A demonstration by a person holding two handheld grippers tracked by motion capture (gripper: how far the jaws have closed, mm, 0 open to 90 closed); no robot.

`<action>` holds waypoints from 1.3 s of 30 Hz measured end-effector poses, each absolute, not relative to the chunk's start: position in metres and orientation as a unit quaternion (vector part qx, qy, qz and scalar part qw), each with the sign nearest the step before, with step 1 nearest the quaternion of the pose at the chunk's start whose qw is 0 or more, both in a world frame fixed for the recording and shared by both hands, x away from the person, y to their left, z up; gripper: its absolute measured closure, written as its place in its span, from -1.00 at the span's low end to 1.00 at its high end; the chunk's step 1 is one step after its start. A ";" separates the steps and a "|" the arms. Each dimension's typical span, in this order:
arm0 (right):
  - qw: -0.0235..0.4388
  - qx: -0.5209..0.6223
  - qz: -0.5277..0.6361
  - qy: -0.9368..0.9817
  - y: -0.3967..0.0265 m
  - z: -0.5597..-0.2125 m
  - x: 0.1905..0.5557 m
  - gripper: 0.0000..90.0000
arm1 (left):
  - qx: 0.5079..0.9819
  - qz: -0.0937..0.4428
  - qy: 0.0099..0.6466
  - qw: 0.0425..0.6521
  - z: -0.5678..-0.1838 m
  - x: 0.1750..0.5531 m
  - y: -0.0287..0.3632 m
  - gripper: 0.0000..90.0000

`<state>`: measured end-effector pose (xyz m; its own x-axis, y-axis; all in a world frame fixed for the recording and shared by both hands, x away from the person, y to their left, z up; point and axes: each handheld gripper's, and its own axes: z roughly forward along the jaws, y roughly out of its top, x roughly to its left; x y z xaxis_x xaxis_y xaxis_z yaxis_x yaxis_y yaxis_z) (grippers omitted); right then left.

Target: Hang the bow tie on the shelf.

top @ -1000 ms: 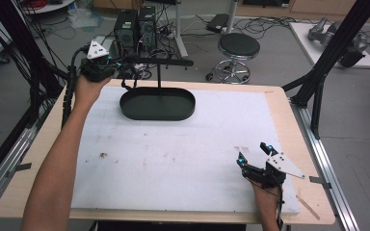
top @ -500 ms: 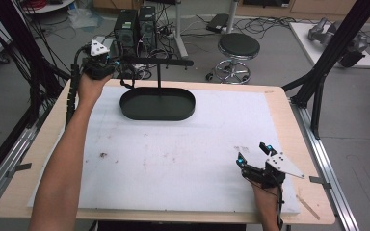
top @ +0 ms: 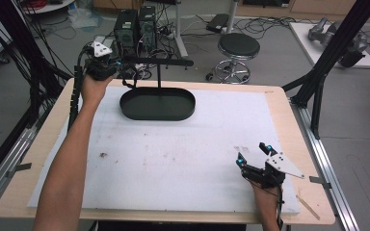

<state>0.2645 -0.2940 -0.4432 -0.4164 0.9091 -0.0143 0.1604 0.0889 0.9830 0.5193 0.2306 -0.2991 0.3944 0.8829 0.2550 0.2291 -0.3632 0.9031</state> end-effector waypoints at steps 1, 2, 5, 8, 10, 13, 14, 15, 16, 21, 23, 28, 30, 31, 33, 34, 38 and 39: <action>0.350 0.410 0.535 0.650 -0.294 -0.443 0.265 -0.74 | 0.725 0.393 0.386 0.413 -0.300 0.519 0.232 0.77; 0.350 0.410 0.535 0.650 -0.294 -0.443 0.265 -0.74 | 0.725 0.393 0.386 0.413 -0.301 0.519 0.233 0.77; 0.350 0.410 0.536 0.650 -0.294 -0.443 0.265 -0.74 | 0.726 0.392 0.389 0.409 -0.307 0.516 0.236 0.76; 0.351 0.410 0.535 0.650 -0.294 -0.443 0.265 -0.74 | 0.727 0.390 0.389 0.411 -0.309 0.516 0.237 0.76; 0.352 0.410 0.535 0.650 -0.294 -0.443 0.265 -0.74 | 0.728 0.390 0.389 0.409 -0.311 0.515 0.237 0.75; 0.352 0.410 0.534 0.650 -0.294 -0.443 0.265 -0.74 | 0.727 0.387 0.390 0.411 -0.313 0.515 0.237 0.75; 0.352 0.410 0.534 0.650 -0.294 -0.443 0.265 -0.74 | 0.727 0.386 0.390 0.412 -0.314 0.515 0.237 0.75; 0.351 0.411 0.534 0.650 -0.294 -0.443 0.265 -0.74 | 0.728 0.384 0.390 0.413 -0.315 0.515 0.237 0.74; 0.351 0.411 0.534 0.650 -0.294 -0.443 0.265 -0.74 | 0.728 0.383 0.391 0.413 -0.316 0.515 0.237 0.74; 0.351 0.410 0.534 0.650 -0.294 -0.443 0.265 -0.74 | 0.731 0.377 0.394 0.411 -0.321 0.515 0.239 0.73; 0.351 0.410 0.535 0.650 -0.294 -0.443 0.265 -0.74 | 0.732 0.373 0.395 0.410 -0.323 0.515 0.239 0.73; 0.352 0.408 0.535 0.650 -0.293 -0.443 0.265 -0.74 | 0.736 0.374 0.396 0.403 -0.326 0.516 0.237 0.71; 0.352 0.409 0.535 0.650 -0.294 -0.443 0.265 -0.74 | 0.735 0.373 0.397 0.404 -0.326 0.517 0.237 0.71; 0.352 0.409 0.534 0.651 -0.294 -0.443 0.265 -0.74 | 0.735 0.374 0.397 0.403 -0.327 0.517 0.237 0.71; 0.352 0.408 0.535 0.651 -0.294 -0.443 0.265 -0.74 | 0.736 0.373 0.396 0.404 -0.327 0.517 0.237 0.69; 0.352 0.408 0.535 0.651 -0.294 -0.443 0.265 -0.74 | 0.736 0.374 0.395 0.403 -0.327 0.517 0.237 0.68; 0.352 0.408 0.535 0.651 -0.294 -0.443 0.265 -0.74 | 0.739 0.373 0.392 0.402 -0.327 0.517 0.237 0.65; 0.352 0.408 0.535 0.651 -0.294 -0.443 0.265 -0.74 | 0.739 0.372 0.390 0.403 -0.327 0.517 0.236 0.63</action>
<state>0.2649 -0.2936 -0.4431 -0.4196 0.9074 -0.0212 0.1548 0.0946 0.9834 0.5166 0.2363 -0.3270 0.4180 0.8772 0.2363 0.2771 -0.3708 0.8864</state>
